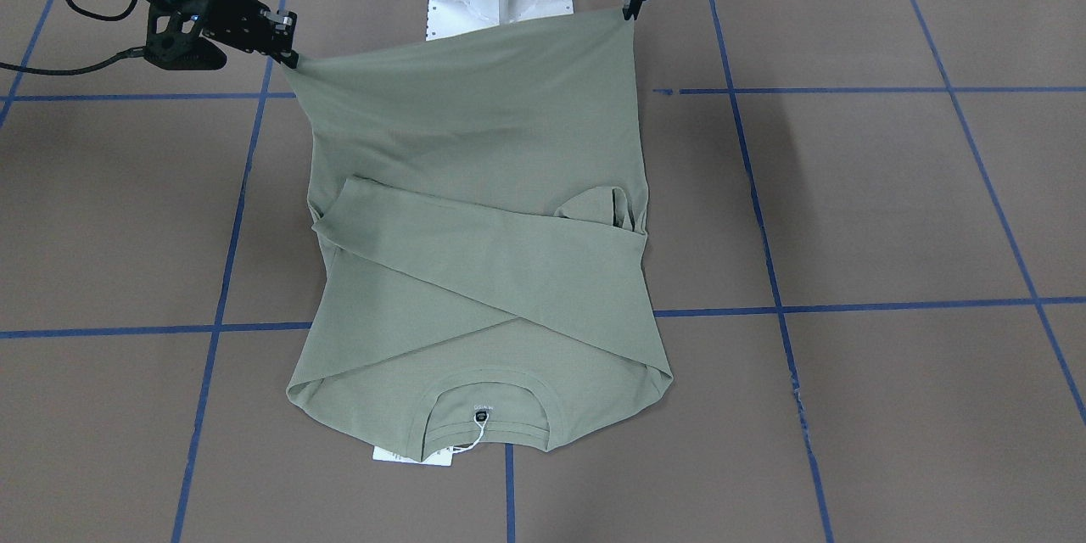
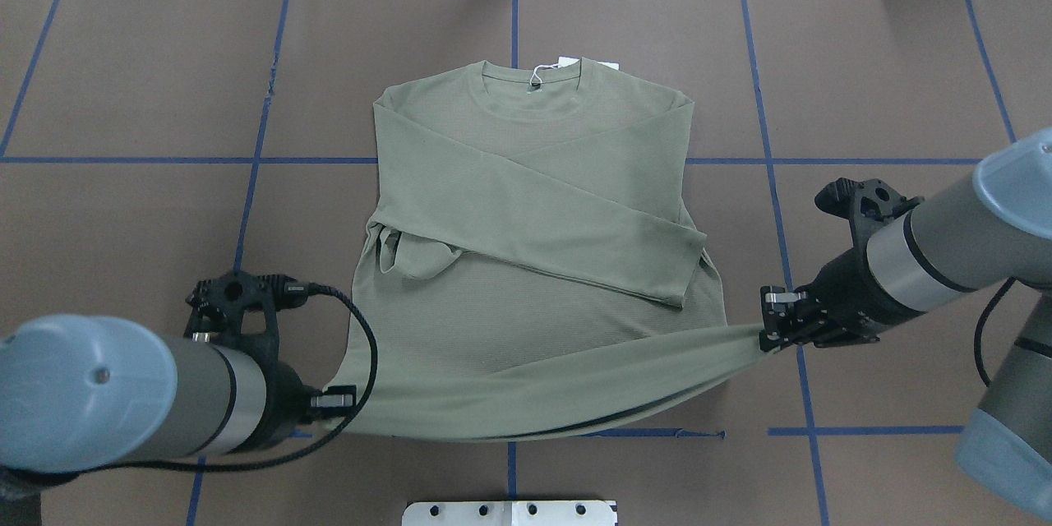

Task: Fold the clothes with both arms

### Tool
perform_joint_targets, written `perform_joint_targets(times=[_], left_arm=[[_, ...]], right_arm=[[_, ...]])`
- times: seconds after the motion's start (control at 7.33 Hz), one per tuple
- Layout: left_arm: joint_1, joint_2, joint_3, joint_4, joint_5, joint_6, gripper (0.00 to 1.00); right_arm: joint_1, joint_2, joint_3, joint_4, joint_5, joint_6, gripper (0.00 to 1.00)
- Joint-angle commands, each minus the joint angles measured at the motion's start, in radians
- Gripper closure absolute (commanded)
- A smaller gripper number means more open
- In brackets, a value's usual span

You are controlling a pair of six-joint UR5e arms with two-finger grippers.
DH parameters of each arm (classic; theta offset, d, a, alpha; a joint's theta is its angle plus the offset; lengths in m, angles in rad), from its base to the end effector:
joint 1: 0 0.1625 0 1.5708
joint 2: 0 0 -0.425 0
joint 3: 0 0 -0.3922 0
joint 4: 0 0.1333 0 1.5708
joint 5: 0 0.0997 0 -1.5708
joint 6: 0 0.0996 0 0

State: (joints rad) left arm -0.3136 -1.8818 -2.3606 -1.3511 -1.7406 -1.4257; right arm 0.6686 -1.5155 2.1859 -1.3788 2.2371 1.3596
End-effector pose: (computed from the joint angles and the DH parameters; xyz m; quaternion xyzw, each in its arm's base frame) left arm 0.3891 -0.2486 0.2030 0.0219 0.4312 -0.0398 0.9011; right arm -0.3127 -0.3384 0.3184 -0.1006 -0.4839 0.0615 0.8672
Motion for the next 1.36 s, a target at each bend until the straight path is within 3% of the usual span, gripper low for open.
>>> perform_joint_targets(times=[0.0, 0.41, 0.55, 0.95, 1.23], left_arm=[[-0.187, -0.067, 0.099, -0.003, -0.058, 0.121, 1.00], [-0.284, -0.183, 0.295, -0.035, -0.062, 0.123, 1.00], [-0.330, -0.195, 0.358, -0.086, -0.062, 0.123, 1.00], [-0.404, -0.316, 0.674, -0.296, -0.062, 0.120, 1.00], [-0.427, -0.324, 0.831, -0.454, -0.060, 0.116, 1.00]], right_arm=[[0.089, 0.128, -0.110, 0.001, -0.057, -0.025, 1.00], [0.202, 0.323, -0.365, 0.003, -0.077, -0.123, 1.00], [0.224, 0.374, -0.453, 0.003, -0.079, -0.138, 1.00], [0.265, 0.509, -0.630, 0.006, -0.082, -0.160, 1.00], [0.267, 0.560, -0.749, 0.076, -0.085, -0.160, 1.00]])
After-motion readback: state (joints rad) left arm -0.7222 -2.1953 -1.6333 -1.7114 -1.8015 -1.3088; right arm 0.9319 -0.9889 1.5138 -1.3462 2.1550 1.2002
